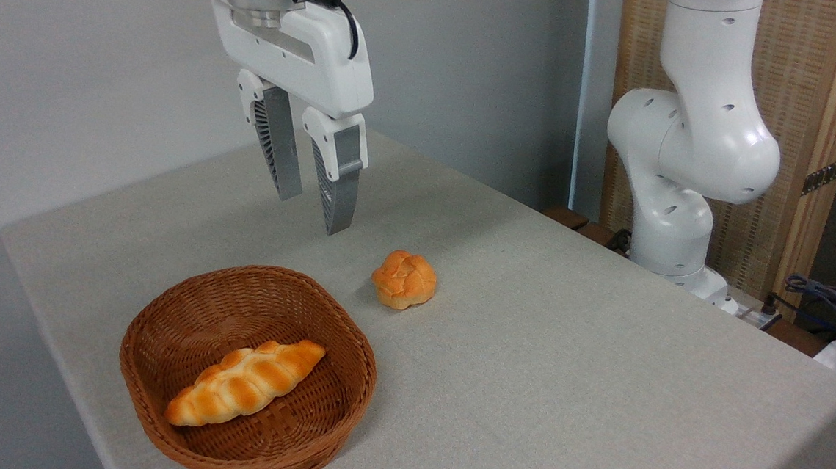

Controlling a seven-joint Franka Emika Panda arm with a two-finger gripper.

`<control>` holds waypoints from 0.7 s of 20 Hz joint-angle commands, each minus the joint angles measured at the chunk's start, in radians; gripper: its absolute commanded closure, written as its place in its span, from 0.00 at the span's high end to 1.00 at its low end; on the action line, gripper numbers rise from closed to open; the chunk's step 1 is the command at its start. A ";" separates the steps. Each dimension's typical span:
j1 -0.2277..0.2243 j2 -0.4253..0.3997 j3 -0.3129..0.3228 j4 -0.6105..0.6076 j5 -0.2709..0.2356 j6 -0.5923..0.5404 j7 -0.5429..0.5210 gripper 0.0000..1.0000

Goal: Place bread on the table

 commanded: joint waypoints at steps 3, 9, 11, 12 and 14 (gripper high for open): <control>-0.005 -0.003 0.011 0.007 -0.009 0.004 -0.010 1.00; -0.005 -0.003 0.012 0.006 -0.008 0.008 -0.006 1.00; -0.005 -0.004 0.012 0.000 -0.008 0.008 -0.003 1.00; -0.005 -0.009 0.012 -0.010 -0.008 0.013 -0.001 1.00; -0.005 -0.026 0.012 -0.042 -0.008 0.045 -0.001 1.00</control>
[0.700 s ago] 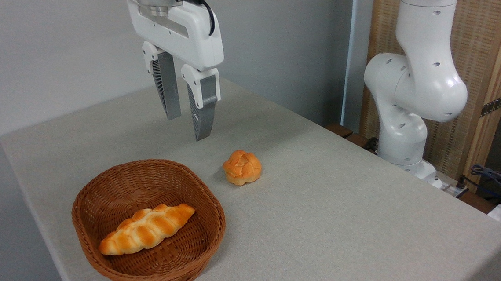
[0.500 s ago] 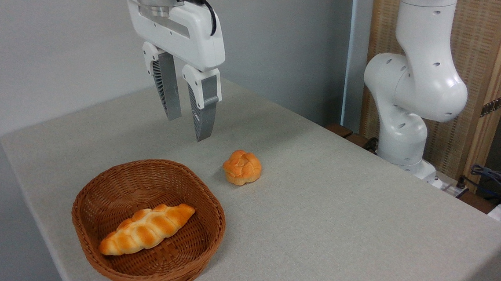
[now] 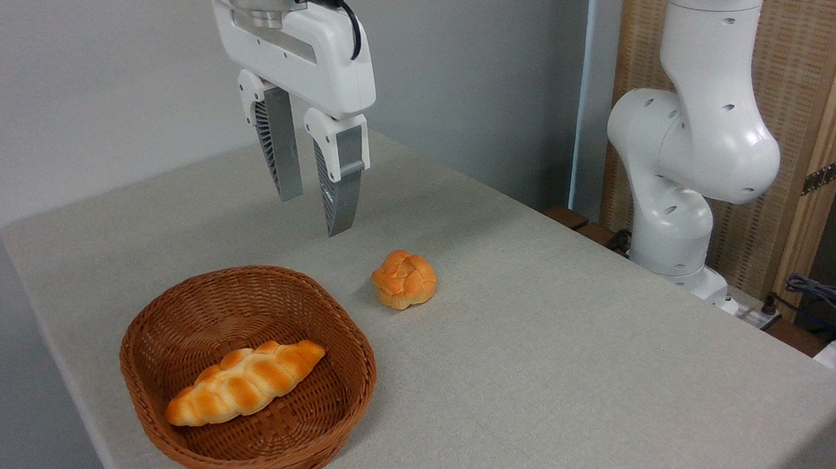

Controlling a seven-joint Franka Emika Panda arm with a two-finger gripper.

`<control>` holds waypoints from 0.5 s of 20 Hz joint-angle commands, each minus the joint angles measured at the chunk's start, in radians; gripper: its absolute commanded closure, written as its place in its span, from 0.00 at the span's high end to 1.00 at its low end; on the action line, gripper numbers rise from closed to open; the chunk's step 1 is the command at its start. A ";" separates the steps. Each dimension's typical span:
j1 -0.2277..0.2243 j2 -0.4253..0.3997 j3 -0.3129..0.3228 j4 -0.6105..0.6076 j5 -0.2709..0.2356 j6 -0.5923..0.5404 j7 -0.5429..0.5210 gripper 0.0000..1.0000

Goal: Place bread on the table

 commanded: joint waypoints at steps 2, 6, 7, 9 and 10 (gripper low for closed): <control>-0.006 -0.049 0.023 -0.096 -0.009 0.123 -0.001 1.00; -0.009 -0.030 0.022 -0.154 -0.009 0.307 -0.010 1.00; -0.009 -0.030 0.022 -0.191 -0.009 0.379 -0.013 1.00; -0.010 -0.030 0.019 -0.248 -0.009 0.480 -0.013 1.00; -0.010 -0.029 0.013 -0.276 -0.009 0.517 -0.013 1.00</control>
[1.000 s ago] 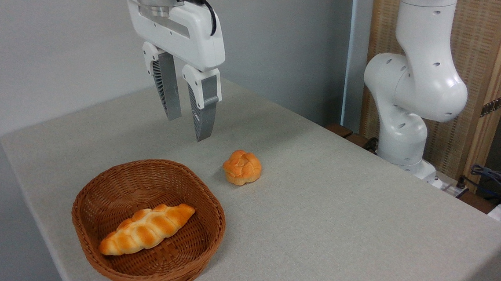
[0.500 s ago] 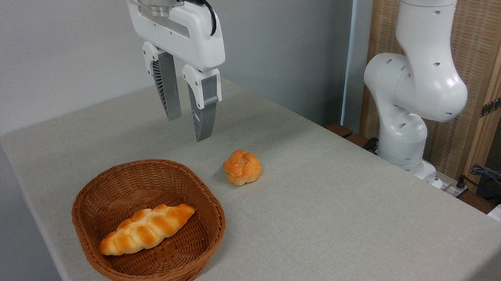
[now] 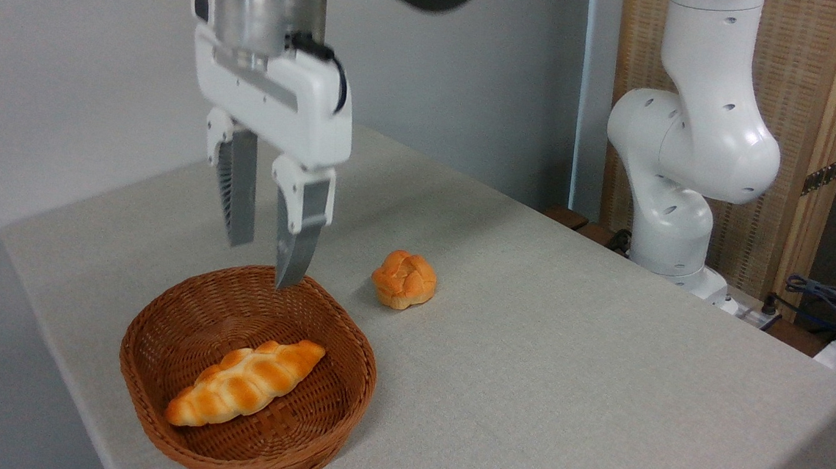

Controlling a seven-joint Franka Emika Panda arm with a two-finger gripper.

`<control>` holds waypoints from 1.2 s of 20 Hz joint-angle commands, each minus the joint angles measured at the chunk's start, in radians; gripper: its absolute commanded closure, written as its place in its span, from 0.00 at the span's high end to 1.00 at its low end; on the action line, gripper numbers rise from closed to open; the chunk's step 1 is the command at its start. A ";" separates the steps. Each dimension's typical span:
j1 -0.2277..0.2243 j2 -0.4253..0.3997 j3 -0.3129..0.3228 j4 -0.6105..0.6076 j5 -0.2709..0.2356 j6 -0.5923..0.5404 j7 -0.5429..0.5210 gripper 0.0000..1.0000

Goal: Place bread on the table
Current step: 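Lower the open gripper into the basket over the long bread roll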

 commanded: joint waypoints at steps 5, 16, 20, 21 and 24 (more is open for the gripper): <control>-0.016 0.011 -0.008 -0.232 -0.020 0.320 -0.080 1.00; -0.016 0.157 -0.055 -0.235 -0.011 0.448 -0.184 1.00; -0.015 0.189 -0.075 -0.235 -0.011 0.500 -0.184 0.98; -0.015 0.192 -0.075 -0.235 -0.011 0.502 -0.184 0.85; -0.013 0.192 -0.075 -0.234 -0.011 0.502 -0.181 0.58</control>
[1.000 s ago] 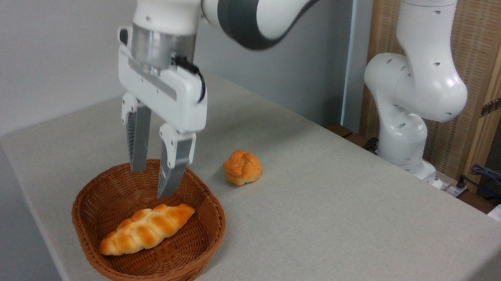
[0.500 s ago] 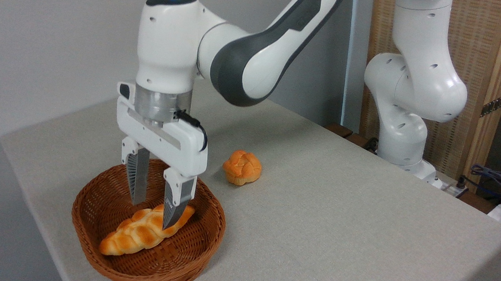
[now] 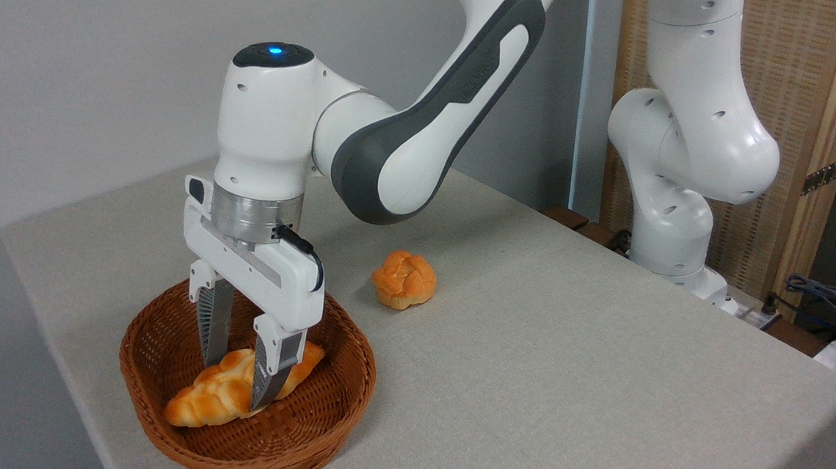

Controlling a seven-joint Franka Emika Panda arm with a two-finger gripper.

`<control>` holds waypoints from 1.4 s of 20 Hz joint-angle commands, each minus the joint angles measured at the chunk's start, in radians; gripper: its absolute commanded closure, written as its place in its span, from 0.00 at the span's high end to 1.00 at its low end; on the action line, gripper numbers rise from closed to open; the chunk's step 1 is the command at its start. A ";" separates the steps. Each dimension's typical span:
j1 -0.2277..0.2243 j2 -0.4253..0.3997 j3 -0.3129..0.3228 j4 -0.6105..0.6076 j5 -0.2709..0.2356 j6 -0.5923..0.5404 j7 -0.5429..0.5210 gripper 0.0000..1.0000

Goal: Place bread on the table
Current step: 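Lower the open gripper into the basket over the long bread roll, then close the gripper around the middle of the long bread roll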

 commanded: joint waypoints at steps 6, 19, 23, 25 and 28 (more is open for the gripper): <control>-0.001 0.002 -0.006 0.001 -0.004 0.015 -0.009 0.58; 0.004 0.003 0.003 0.004 -0.002 0.010 0.022 0.46; 0.005 0.002 0.005 0.008 -0.002 0.010 0.023 0.39; 0.005 0.002 0.005 0.008 -0.002 0.010 0.023 0.36; 0.005 -0.003 0.005 0.011 -0.004 0.007 0.020 0.31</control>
